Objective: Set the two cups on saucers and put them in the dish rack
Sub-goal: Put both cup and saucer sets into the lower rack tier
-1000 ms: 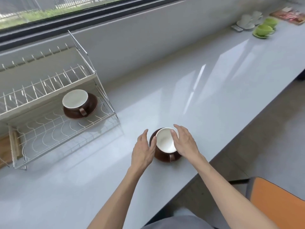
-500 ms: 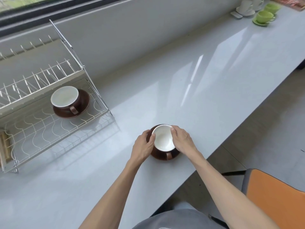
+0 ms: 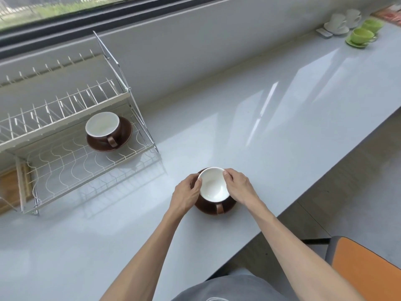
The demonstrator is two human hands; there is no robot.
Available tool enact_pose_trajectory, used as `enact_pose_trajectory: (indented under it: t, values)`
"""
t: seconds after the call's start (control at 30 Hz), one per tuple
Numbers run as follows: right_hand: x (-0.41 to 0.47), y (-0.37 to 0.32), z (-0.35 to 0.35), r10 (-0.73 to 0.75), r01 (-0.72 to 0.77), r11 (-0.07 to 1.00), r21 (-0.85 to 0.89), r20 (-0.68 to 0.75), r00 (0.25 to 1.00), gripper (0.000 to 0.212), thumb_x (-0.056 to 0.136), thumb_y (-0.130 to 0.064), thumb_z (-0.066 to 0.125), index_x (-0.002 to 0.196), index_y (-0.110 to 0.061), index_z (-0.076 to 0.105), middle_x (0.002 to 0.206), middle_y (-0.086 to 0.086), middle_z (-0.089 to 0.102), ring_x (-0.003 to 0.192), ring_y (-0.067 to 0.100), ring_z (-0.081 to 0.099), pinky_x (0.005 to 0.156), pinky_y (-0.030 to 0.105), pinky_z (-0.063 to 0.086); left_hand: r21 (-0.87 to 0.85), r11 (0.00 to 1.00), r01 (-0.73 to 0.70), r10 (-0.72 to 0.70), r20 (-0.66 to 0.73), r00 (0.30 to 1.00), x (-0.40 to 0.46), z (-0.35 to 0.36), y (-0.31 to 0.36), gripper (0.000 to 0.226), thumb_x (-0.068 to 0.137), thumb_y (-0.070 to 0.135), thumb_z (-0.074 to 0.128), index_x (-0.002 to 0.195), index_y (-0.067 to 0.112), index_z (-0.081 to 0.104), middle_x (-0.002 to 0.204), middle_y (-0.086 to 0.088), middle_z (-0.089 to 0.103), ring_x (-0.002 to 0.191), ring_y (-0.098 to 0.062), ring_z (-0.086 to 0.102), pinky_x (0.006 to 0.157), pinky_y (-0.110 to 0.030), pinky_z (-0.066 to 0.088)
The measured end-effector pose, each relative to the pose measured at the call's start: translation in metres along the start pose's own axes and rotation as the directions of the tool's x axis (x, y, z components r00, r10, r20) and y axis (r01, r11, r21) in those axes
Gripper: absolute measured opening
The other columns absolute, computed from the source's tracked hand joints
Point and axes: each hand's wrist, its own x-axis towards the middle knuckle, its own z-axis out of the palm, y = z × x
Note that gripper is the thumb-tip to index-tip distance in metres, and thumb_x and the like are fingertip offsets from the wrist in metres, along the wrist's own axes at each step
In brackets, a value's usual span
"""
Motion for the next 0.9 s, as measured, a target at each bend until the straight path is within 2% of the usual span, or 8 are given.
enact_pose_trajectory:
  t: [0.17, 0.27, 0.5, 0.7, 0.9]
  values:
    - [-0.004, -0.022, 0.012, -0.047, 0.047, 0.999, -0.007, 0.047, 0.998, 0.042, 0.109, -0.032, 0.033, 0.132, -0.012, 0.062, 0.123, 0.009, 0.068, 0.116, 0.030, 0.059, 0.090, 0.032, 0.043, -0.031, 0.999, 0.016, -0.018, -0.057, 0.998, -0.012, -0.021, -0.011, 0.036, 0.099, 0.045, 0.047, 0.127, 0.030, 0.064, 0.114, 0.003, 0.065, 0.112, -0.030, 0.064, 0.099, -0.050, 0.053]
    - [-0.008, -0.037, 0.023, -0.084, 0.085, 0.996, -0.010, 0.070, 0.994, 0.041, 0.109, -0.032, 0.034, 0.128, -0.012, 0.064, 0.119, 0.008, 0.069, 0.114, 0.030, 0.059, 0.089, 0.033, 0.043, -0.054, 0.998, 0.028, -0.033, -0.095, 0.995, -0.020, -0.036, -0.020, 0.037, 0.098, 0.046, 0.048, 0.127, 0.030, 0.064, 0.116, 0.001, 0.067, 0.113, -0.029, 0.064, 0.099, -0.050, 0.053]
    - [-0.020, -0.072, 0.051, -0.167, 0.175, 0.983, -0.058, 0.128, 0.978, 0.041, 0.109, -0.032, 0.033, 0.126, -0.010, 0.064, 0.119, 0.011, 0.069, 0.115, 0.032, 0.059, 0.098, 0.040, 0.046, -0.103, 0.994, 0.049, -0.067, -0.180, 0.981, -0.042, -0.073, -0.045, 0.035, 0.098, 0.047, 0.049, 0.126, 0.033, 0.065, 0.121, -0.002, 0.068, 0.114, -0.028, 0.064, 0.099, -0.050, 0.054]
    - [-0.029, -0.107, 0.078, -0.243, 0.260, 0.962, -0.080, 0.181, 0.953, 0.041, 0.109, -0.031, 0.033, 0.123, -0.009, 0.064, 0.116, 0.015, 0.070, 0.114, 0.035, 0.059, 0.097, 0.041, 0.046, -0.165, 0.985, 0.060, -0.101, -0.258, 0.961, -0.063, -0.107, -0.063, 0.036, 0.096, 0.046, 0.052, 0.124, 0.029, 0.066, 0.118, -0.006, 0.069, 0.106, -0.029, 0.068, 0.086, -0.048, 0.062]
    - [-0.039, -0.145, 0.101, -0.291, 0.318, 0.944, -0.086, 0.237, 0.927, 0.042, 0.109, -0.032, 0.034, 0.125, -0.008, 0.064, 0.119, 0.015, 0.069, 0.117, 0.036, 0.059, 0.100, 0.041, 0.045, -0.230, 0.970, 0.084, -0.156, -0.319, 0.935, -0.077, -0.145, -0.079, 0.035, 0.095, 0.044, 0.053, 0.122, 0.027, 0.067, 0.115, -0.007, 0.072, 0.102, -0.029, 0.071, 0.083, -0.048, 0.063]
